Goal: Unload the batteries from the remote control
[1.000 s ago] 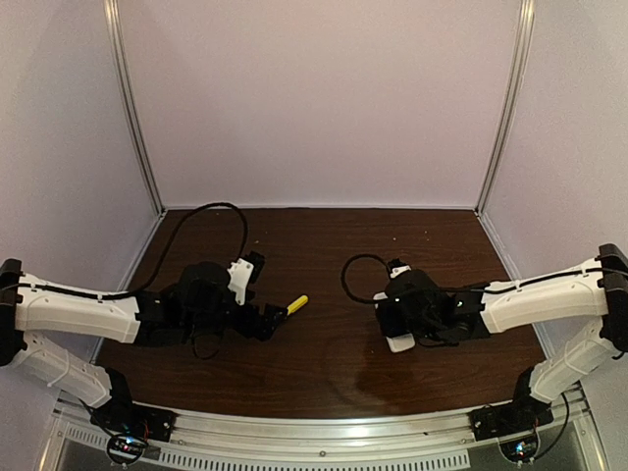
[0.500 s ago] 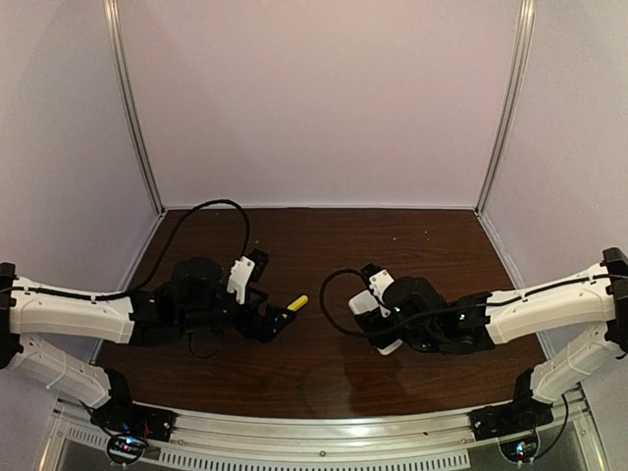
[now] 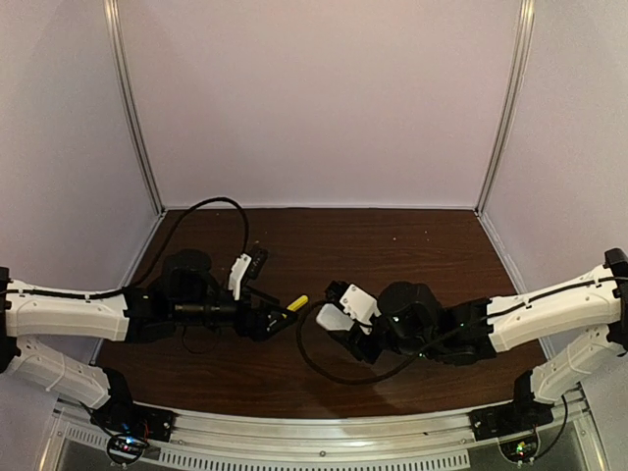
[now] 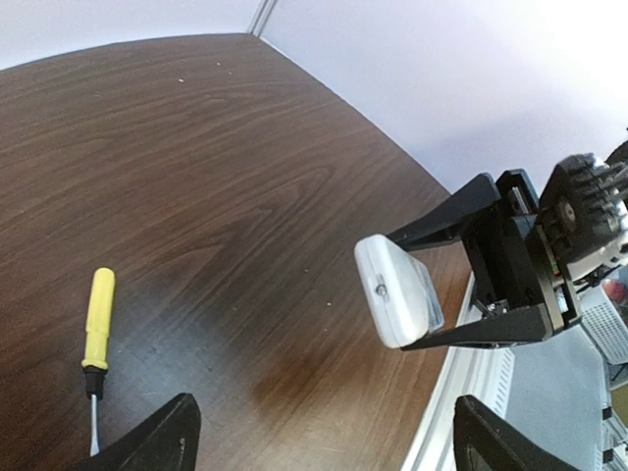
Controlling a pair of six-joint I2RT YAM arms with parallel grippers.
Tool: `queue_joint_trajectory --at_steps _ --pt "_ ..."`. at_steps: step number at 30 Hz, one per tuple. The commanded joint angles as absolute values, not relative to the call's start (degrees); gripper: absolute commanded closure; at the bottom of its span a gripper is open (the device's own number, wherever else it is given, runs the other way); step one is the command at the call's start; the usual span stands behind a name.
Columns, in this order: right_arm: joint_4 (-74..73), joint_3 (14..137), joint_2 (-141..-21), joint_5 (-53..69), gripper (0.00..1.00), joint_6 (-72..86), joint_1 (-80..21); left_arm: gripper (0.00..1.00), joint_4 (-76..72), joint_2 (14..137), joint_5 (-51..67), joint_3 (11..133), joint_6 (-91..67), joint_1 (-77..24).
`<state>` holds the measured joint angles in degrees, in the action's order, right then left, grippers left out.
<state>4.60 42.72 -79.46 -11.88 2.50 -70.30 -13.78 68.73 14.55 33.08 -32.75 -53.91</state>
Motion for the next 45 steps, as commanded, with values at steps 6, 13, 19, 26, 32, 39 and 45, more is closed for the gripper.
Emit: queue_joint_trajectory --at_steps 6,13,19,26,32,39,45 --pt "5.8 48.7 -83.9 -12.8 1.0 -10.9 -75.5 0.18 -17.3 70.8 24.1 33.1 -34.5 -53.4" --pt "4.0 52.3 -87.8 -16.3 1.0 -14.9 -77.1 0.27 -17.0 72.0 25.4 33.7 -35.3 -53.4" --pt "6.4 52.0 -88.1 -18.3 1.0 -17.4 -77.7 0.34 -17.0 73.6 27.2 34.4 -35.6 -53.4" --pt "9.2 50.7 -88.2 -20.1 1.0 -20.0 -79.0 0.39 -19.4 75.2 29.9 35.0 -36.8 -53.4" --pt "11.6 49.7 -88.5 -20.4 1.0 -21.0 -79.6 0.43 -20.7 76.6 31.4 35.6 -37.3 -53.4" --pt "12.4 49.7 -89.5 -21.3 1.0 -21.5 -79.9 0.47 -21.3 76.8 31.6 35.8 -37.5 -53.4" --pt "13.8 49.3 -89.5 -21.6 1.0 -21.9 -80.0 0.51 -21.5 77.5 32.3 36.0 -37.6 -53.4"
